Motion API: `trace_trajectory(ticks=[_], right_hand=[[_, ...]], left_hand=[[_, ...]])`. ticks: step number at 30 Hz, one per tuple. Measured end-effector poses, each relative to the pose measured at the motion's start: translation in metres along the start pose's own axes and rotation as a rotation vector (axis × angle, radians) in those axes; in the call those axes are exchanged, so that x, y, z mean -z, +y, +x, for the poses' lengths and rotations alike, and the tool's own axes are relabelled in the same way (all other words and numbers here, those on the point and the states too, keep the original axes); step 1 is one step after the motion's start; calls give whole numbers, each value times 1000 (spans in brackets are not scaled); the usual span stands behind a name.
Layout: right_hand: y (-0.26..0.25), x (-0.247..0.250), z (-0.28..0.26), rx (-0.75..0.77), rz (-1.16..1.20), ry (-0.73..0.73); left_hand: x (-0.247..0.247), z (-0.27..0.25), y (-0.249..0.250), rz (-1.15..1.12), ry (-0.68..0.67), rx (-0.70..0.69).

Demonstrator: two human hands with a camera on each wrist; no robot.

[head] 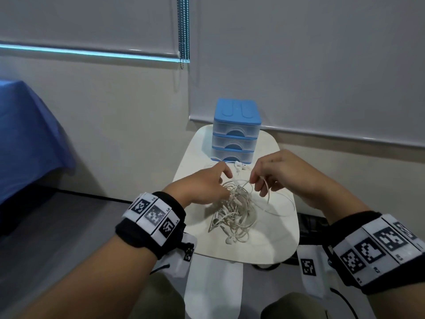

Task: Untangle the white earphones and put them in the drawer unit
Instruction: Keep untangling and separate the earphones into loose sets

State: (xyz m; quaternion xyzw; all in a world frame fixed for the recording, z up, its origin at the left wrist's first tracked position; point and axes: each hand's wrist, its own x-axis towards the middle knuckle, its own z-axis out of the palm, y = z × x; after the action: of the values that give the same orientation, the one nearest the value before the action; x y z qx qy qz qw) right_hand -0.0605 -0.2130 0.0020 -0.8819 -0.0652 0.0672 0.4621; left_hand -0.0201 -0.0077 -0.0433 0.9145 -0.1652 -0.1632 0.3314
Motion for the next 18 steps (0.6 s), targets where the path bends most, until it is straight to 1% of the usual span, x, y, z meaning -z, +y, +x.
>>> trace_trajectory(ticks=[3, 5, 7, 9, 11, 13, 18], right_hand=[[4, -6, 4, -33, 13, 30], [5, -3, 7, -46, 3, 83], [6, 3, 10, -10, -127, 154], [3, 12, 9, 42, -333, 196], [1, 19, 9, 85, -459, 194], [3, 23, 10, 116, -501, 181], [9, 9, 17, 163, -446, 145]], left_hand=[[-6, 5, 2, 80, -104, -64], [-6, 8, 1, 109, -95, -96], [-6, 9, -1, 122, -54, -124], [-4, 10, -5, 122, -21, -169], [-2, 6, -7, 80, -9, -196], [0, 2, -9, 35, -7, -218], [-2, -8, -8, -25, 23, -259]])
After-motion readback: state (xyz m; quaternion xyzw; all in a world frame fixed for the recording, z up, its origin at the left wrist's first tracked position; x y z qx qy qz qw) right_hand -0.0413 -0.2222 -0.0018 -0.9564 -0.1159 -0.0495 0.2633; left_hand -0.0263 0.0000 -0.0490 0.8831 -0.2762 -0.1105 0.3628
